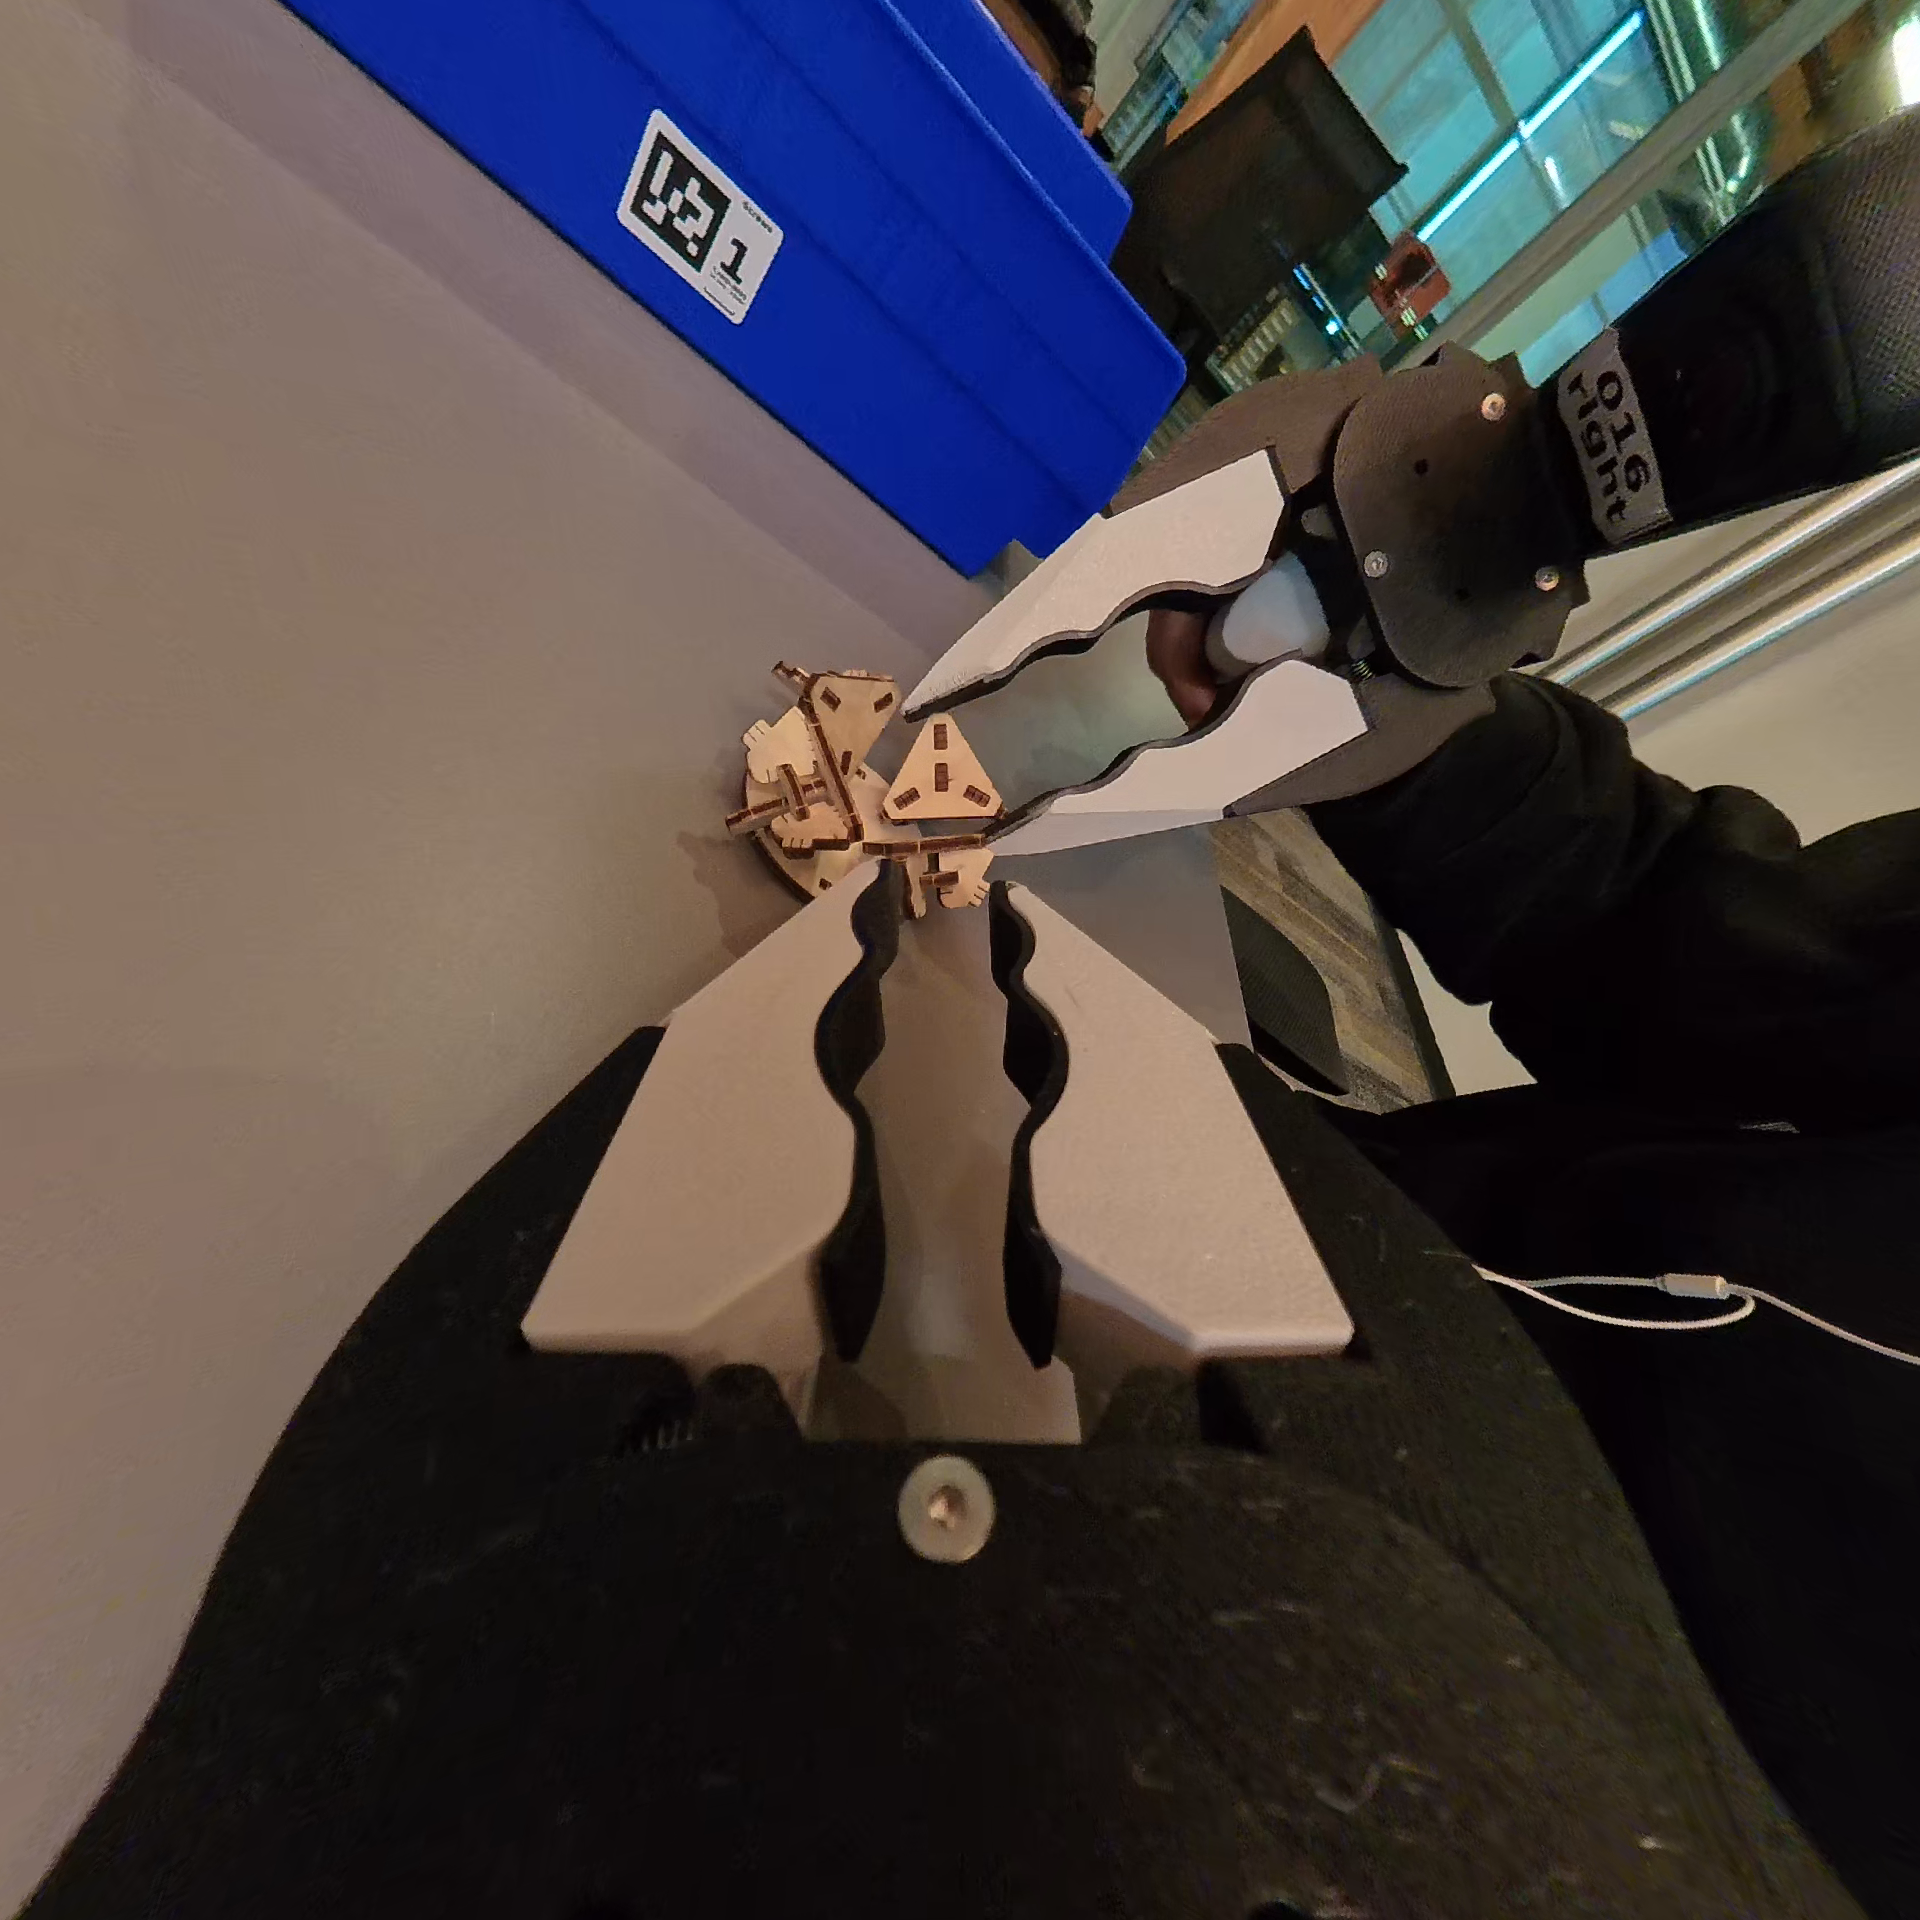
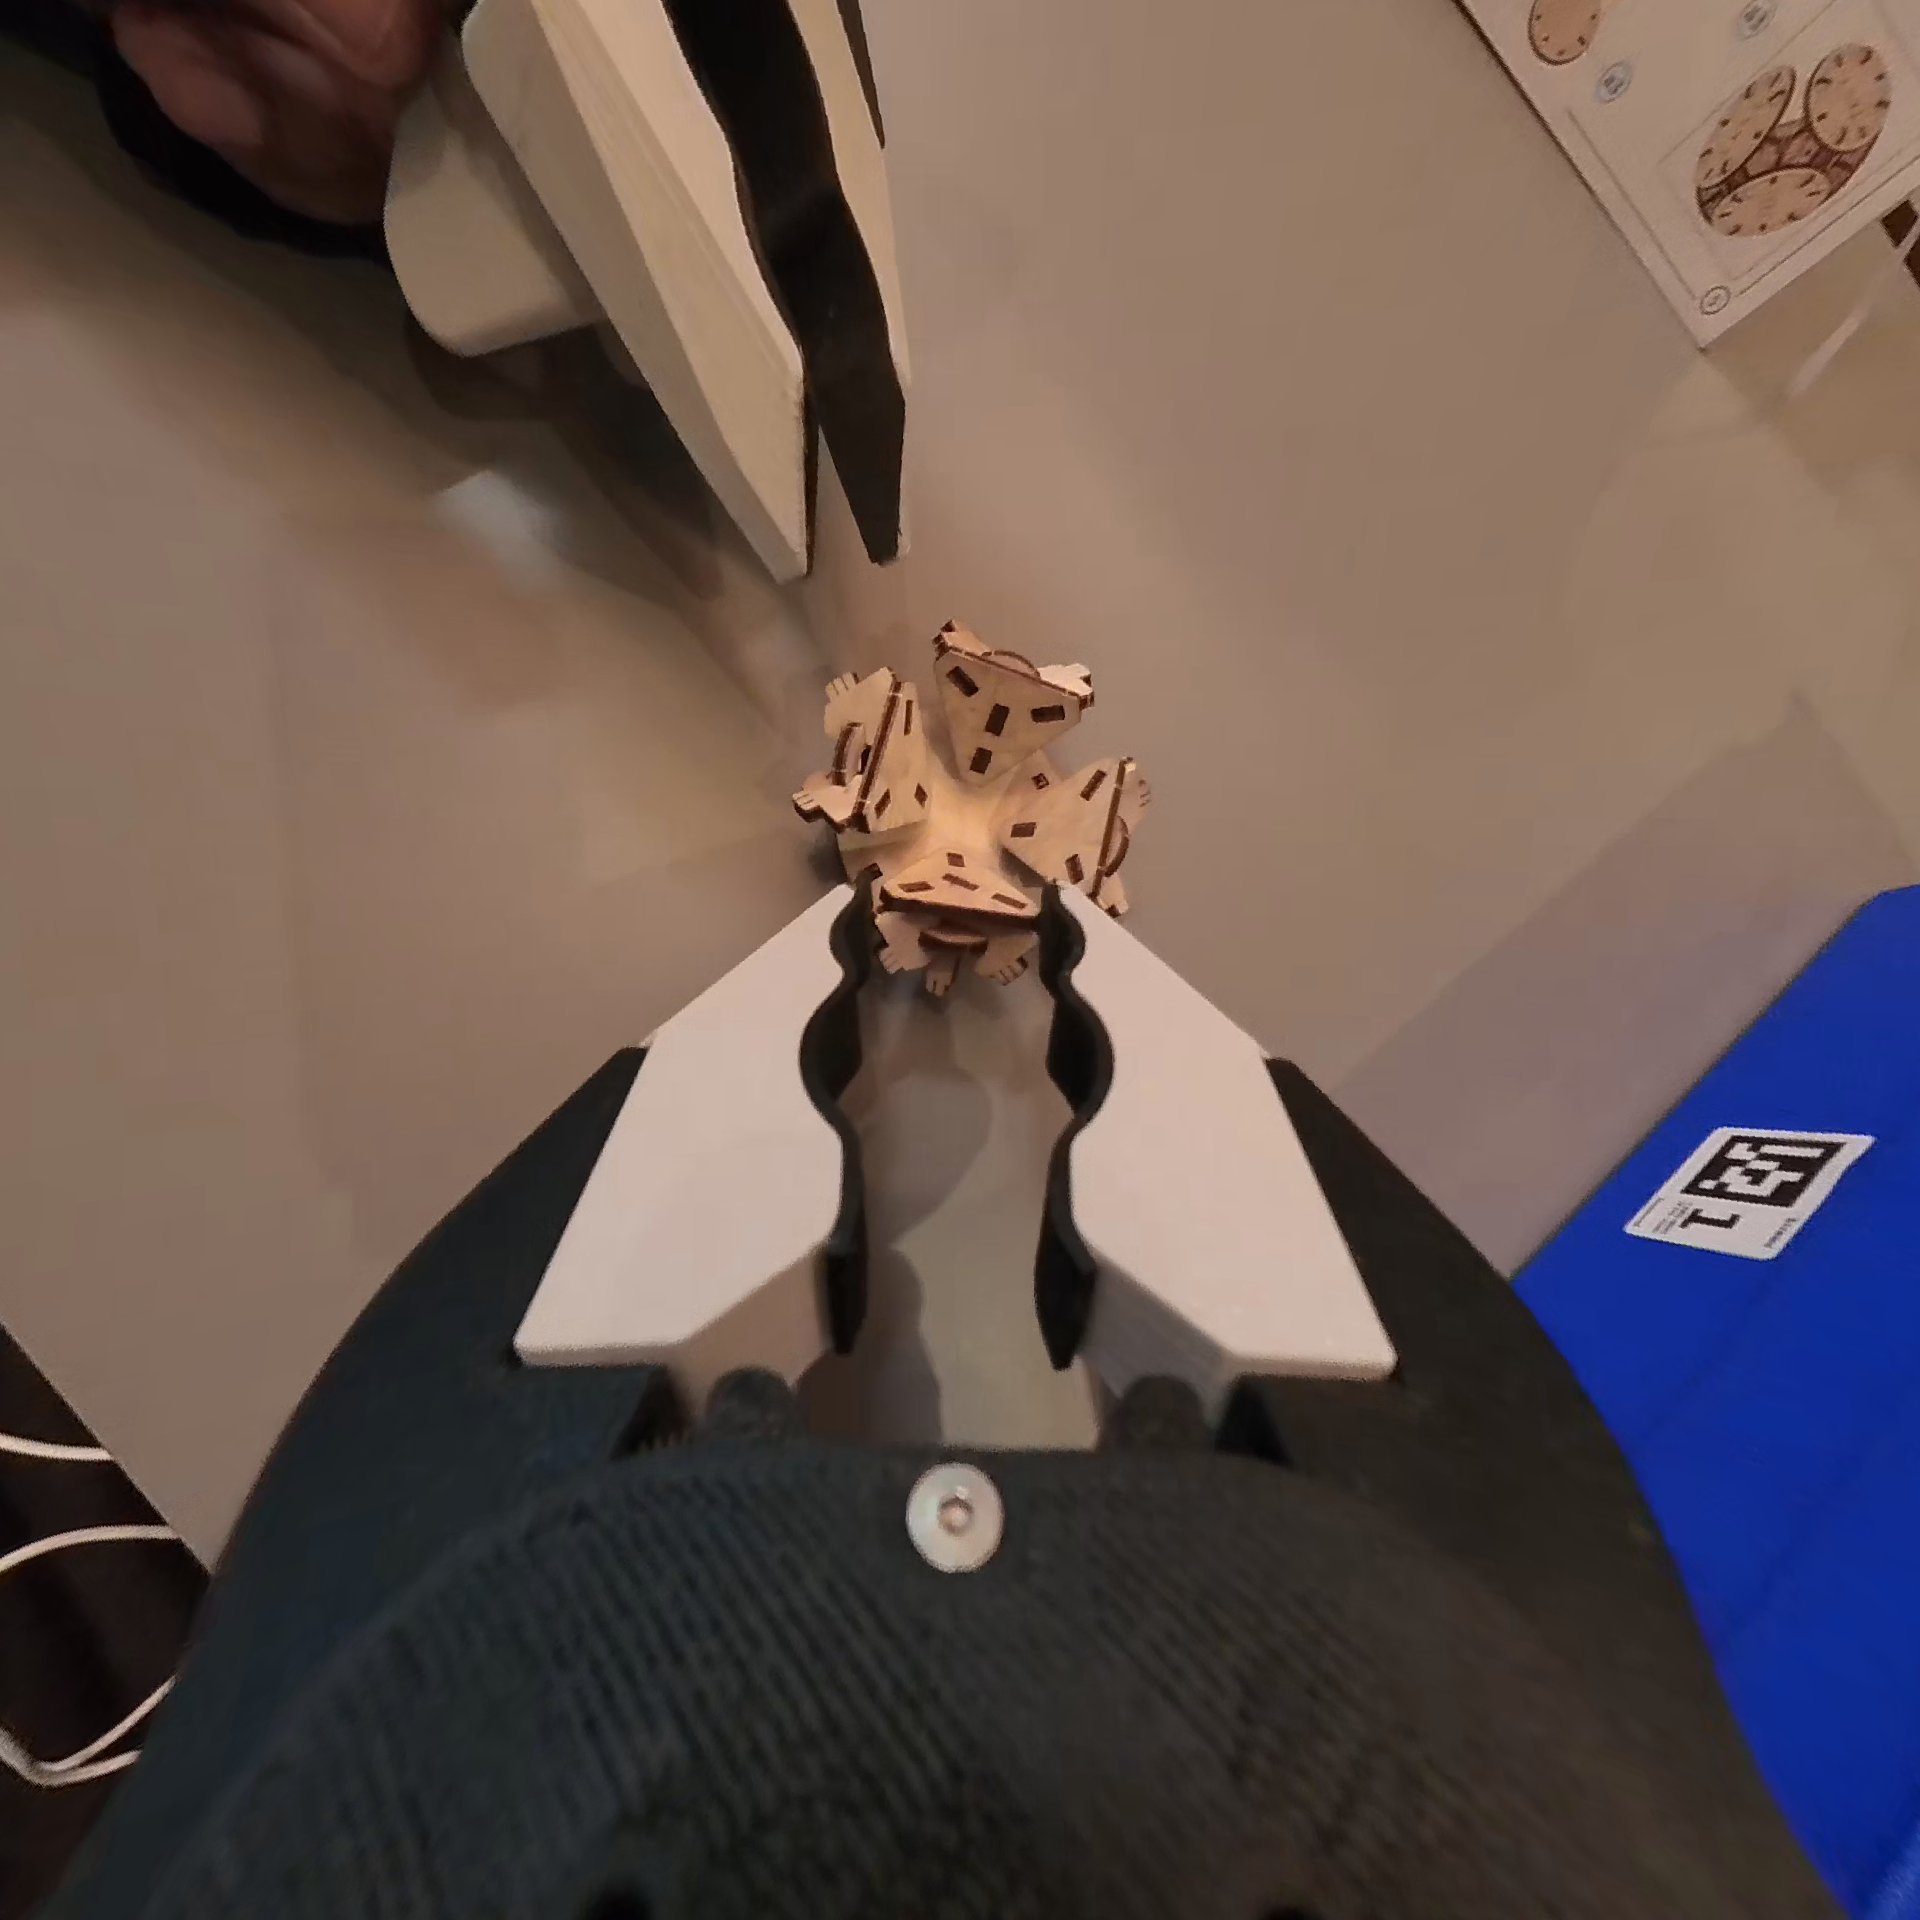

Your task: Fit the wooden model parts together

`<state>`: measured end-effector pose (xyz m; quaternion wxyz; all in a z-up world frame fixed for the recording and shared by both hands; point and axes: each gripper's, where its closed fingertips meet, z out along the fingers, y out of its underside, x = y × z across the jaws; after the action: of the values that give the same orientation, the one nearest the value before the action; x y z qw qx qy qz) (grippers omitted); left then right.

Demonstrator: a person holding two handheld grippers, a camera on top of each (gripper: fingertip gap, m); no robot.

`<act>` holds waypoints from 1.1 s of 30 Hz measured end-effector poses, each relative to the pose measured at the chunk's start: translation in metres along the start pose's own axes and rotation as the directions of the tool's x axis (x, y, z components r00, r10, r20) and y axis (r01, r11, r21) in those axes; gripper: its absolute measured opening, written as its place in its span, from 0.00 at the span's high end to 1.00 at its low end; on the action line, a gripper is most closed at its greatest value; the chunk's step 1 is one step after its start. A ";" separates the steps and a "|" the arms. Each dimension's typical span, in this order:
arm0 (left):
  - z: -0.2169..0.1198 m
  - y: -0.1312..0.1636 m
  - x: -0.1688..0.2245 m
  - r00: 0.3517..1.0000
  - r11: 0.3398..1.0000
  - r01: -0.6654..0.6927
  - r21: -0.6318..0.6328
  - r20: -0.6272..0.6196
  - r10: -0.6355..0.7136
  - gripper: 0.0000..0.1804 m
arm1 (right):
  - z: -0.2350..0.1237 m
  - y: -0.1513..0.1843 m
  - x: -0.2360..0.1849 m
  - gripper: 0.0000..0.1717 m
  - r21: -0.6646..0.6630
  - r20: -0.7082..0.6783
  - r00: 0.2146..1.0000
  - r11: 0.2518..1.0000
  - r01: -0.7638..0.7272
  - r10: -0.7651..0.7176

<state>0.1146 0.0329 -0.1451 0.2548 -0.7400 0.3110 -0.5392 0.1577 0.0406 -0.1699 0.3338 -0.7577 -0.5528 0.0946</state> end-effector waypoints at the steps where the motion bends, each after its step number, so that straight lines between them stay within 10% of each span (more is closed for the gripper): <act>1: 0.000 0.000 0.000 1.000 1.000 0.001 0.000 0.000 -0.001 0.92 | 0.000 0.000 0.000 0.82 -0.004 -0.001 1.000 1.000 -0.001 0.001; 33: 0.002 0.004 -0.002 1.000 0.999 0.024 -0.027 0.004 -0.024 0.91 | 0.002 -0.005 -0.002 0.82 -0.039 -0.035 0.988 0.988 -0.150 0.148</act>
<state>0.1158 0.0316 -0.1499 0.2389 -0.7479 0.3088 -0.5369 0.1520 0.0401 -0.1694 0.3191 -0.8050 -0.4910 0.0956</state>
